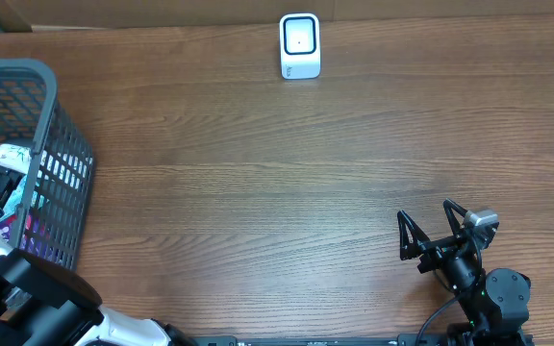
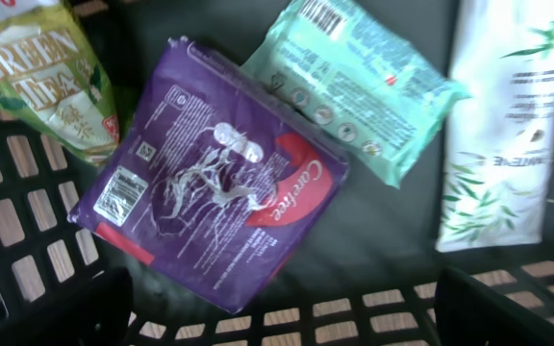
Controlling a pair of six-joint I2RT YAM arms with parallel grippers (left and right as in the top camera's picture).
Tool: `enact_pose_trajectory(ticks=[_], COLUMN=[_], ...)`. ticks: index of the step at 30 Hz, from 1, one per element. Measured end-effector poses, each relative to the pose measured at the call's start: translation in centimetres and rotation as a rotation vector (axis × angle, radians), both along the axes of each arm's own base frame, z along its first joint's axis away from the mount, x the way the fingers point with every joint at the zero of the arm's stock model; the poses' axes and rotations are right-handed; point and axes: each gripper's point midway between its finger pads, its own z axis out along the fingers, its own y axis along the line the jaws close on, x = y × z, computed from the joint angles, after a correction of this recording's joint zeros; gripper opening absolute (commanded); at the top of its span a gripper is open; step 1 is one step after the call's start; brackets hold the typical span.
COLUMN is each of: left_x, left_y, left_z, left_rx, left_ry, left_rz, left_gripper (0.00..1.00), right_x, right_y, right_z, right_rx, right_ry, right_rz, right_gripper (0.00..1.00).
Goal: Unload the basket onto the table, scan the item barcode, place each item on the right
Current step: 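Grasp the purple Carefree pad pack in the basket with the left gripper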
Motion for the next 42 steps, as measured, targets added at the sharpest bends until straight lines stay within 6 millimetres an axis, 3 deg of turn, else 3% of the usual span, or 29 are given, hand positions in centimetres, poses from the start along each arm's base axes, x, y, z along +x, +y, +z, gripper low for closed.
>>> enact_pose_trajectory(ticks=[6, 14, 19, 27, 28, 30, 33, 42], left_x=[-0.4, 0.3, 0.5, 1.2, 1.1, 1.1, 0.9, 0.9], left_y=[0.1, 1.0, 1.4, 1.2, 1.2, 1.2, 1.4, 1.2], left_z=[-1.9, -5.4, -7.0, -10.2, -10.5, -10.9, -11.2, -10.5], left_rx=[-0.037, -0.073, -0.087, -0.123, -0.125, -0.124, -0.120, -0.134], left_ry=[0.059, 0.115, 0.146, 0.225, 0.236, 0.255, 0.276, 0.294], left_rz=[0.018, -0.021, -0.071, -0.151, -0.158, -0.165, -0.170, -0.182], left_gripper=[0.91, 0.80, 0.68, 0.61, 0.59, 0.43, 0.05, 0.04], right_x=[0.0, 0.0, 0.0, 0.0, 0.0, 0.0, 0.0, 0.0], right_y=[0.0, 0.0, 0.0, 0.0, 0.0, 0.0, 0.0, 0.0], right_z=[0.0, 0.0, 0.0, 0.0, 0.0, 0.0, 0.0, 0.0], right_rx=[0.000, 0.001, 0.000, 0.000, 0.000, 0.000, 0.000, 0.000], right_ry=[0.000, 0.001, 0.000, 0.000, 0.000, 0.001, 0.000, 0.000], right_rz=[0.000, 0.000, 0.000, 0.000, 0.000, 0.000, 0.001, 0.000], right_gripper=[1.00, 1.00, 1.00, 1.00, 1.00, 1.00, 1.00, 1.00])
